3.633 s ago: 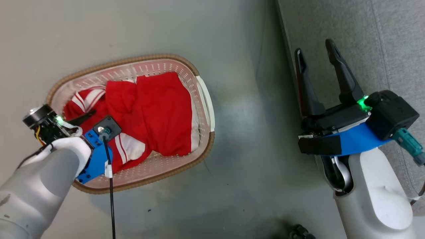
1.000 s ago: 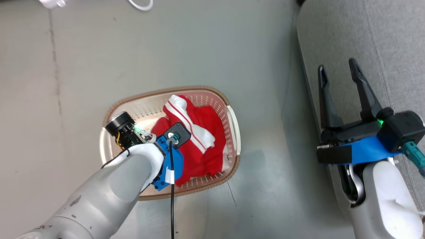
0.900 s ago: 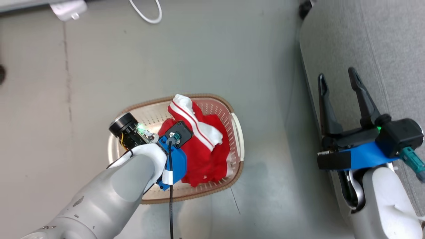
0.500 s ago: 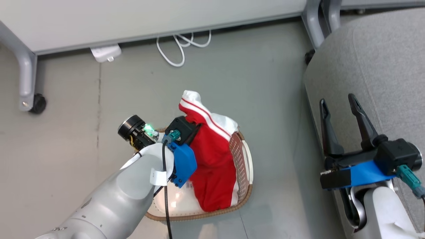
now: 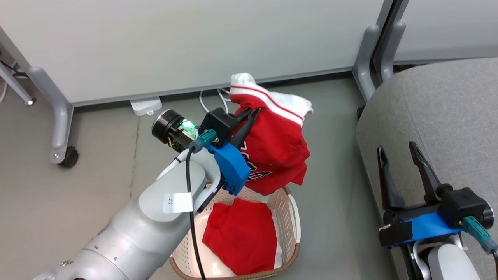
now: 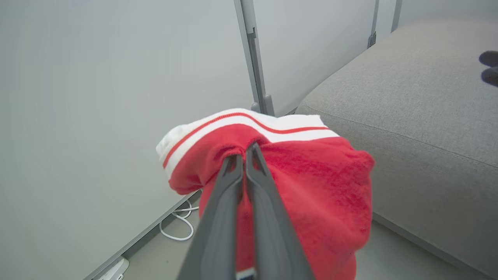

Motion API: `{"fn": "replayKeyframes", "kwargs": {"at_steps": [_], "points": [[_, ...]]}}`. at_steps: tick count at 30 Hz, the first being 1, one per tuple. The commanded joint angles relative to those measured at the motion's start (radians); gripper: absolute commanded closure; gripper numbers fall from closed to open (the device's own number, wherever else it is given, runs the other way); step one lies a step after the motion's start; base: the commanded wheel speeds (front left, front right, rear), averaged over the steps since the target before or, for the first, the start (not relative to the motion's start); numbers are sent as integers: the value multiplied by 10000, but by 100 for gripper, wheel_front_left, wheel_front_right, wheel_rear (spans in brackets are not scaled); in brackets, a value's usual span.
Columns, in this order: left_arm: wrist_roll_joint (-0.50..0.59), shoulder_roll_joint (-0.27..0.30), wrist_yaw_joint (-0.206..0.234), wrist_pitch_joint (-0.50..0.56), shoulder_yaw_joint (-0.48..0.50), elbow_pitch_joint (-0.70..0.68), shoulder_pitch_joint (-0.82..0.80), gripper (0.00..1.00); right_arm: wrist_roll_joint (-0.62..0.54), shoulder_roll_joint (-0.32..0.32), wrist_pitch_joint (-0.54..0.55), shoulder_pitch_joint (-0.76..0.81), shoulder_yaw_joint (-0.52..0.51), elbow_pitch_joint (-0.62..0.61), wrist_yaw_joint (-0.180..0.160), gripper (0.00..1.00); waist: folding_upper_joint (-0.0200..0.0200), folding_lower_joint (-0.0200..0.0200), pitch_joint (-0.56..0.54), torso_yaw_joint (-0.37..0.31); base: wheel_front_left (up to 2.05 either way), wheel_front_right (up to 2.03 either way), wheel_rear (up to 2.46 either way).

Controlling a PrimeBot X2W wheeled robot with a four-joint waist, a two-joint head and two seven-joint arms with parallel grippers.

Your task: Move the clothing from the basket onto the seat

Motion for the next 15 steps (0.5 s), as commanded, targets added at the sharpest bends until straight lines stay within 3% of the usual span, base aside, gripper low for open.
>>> {"fn": "replayKeyframes", "kwargs": {"at_steps": [1,15], "points": [[80,28,80,-49,112,-135,118,100,54,-39,-42,179,-13,4,5,0,-1,1,-194,10,0,0,0],[407,31,457,-53,1242,-1862,528,100,92,-39,-42,897,-72,129,5,0,-1,1,-1128,63,0,0,0]]}}
